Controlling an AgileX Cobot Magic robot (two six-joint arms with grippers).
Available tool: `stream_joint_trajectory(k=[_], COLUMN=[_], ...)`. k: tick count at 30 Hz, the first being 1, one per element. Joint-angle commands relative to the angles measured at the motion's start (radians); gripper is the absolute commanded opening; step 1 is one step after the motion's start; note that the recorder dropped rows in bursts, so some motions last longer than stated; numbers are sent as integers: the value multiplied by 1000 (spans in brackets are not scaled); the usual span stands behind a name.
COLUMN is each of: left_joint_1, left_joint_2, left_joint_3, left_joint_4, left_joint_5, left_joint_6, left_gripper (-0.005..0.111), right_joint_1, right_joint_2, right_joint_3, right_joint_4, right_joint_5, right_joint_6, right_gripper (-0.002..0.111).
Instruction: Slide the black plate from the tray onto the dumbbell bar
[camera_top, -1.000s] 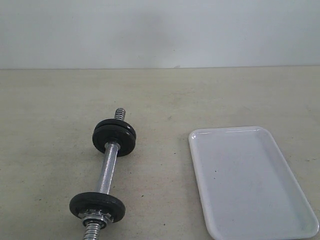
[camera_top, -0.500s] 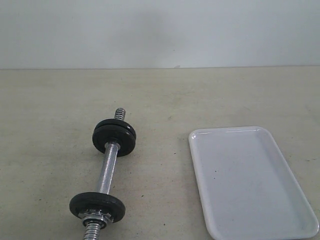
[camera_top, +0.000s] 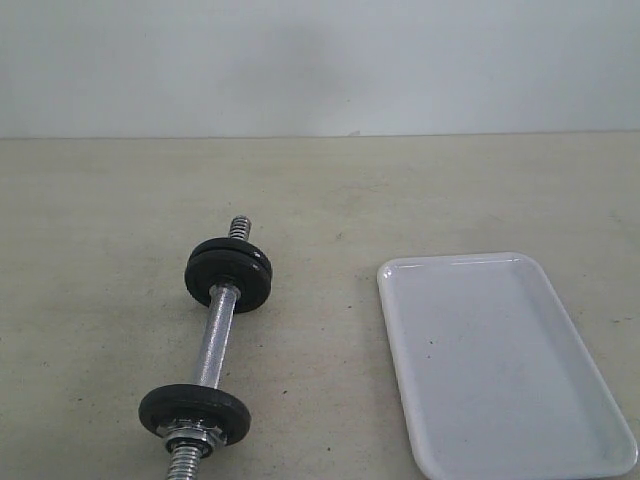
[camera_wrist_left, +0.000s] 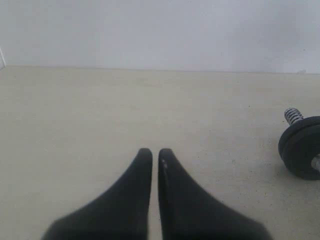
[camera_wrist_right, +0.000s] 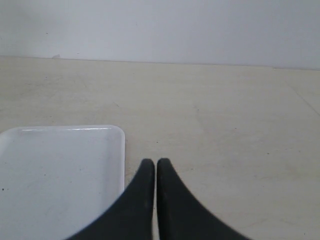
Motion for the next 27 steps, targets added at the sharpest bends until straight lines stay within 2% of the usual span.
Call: stream_joint_trajectory(k=[1, 27], left_joint_1=[-9, -9], left_joint_2=[-1, -1], left_joint_3=[3, 3], left_joint_4=[-11, -11], left_joint_5=[0, 0], left_joint_6=[8, 8], left_gripper=[4, 4], right_joint_1=[-6, -6], right_joint_2=[-4, -4], right_joint_3=[4, 4], right_joint_4=[-8, -8], right_joint_5=[-13, -47], right_joint_6=[0, 0], right_gripper=[0, 0])
